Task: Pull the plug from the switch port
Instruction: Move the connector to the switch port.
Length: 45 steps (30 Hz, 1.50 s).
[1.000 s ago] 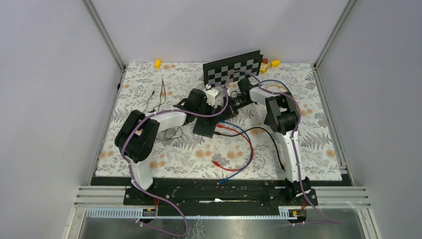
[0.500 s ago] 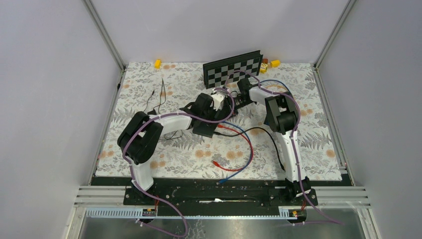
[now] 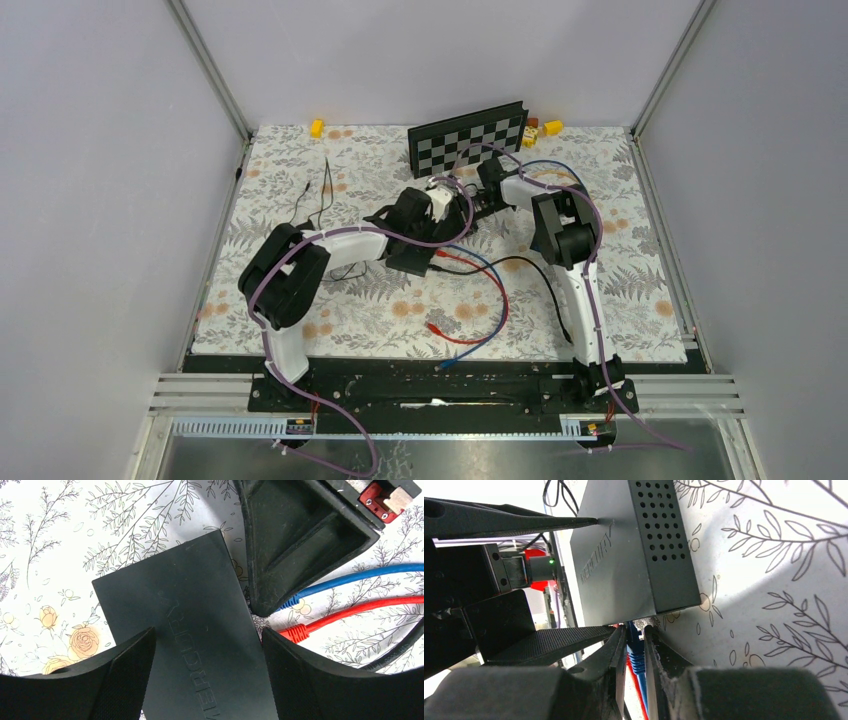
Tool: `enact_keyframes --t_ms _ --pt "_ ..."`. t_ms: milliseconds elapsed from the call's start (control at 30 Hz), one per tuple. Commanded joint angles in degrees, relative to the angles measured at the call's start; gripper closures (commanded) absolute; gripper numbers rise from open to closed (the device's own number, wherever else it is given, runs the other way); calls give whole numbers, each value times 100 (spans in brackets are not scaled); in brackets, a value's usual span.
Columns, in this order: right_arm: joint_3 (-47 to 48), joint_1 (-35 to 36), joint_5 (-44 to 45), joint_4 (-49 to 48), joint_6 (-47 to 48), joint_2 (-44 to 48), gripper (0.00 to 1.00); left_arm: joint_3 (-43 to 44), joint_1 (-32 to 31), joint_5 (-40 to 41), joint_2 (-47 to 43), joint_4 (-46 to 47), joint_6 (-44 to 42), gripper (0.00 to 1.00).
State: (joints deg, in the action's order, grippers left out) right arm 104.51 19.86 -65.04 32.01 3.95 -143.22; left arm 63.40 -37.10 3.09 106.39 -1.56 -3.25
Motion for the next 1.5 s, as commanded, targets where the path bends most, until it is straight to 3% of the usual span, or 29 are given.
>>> enact_keyframes --t_ms 0,367,700,1067,1333,1467 --pt "-507 67 637 -638 -282 -103 100 8 71 191 250 -485 124 23" --pt "428 2 976 582 710 -347 100 -35 72 176 254 -494 109 25" --pt "-796 1 693 -941 -538 130 100 -37 72 258 229 -497 124 26" --pt "282 -169 881 369 523 -202 100 -61 96 245 205 -483 139 26" --pt "-814 -175 684 -874 -365 242 100 -51 125 227 218 -479 166 26" --pt "-887 -176 739 -946 -454 271 100 -41 129 203 225 -485 176 26"
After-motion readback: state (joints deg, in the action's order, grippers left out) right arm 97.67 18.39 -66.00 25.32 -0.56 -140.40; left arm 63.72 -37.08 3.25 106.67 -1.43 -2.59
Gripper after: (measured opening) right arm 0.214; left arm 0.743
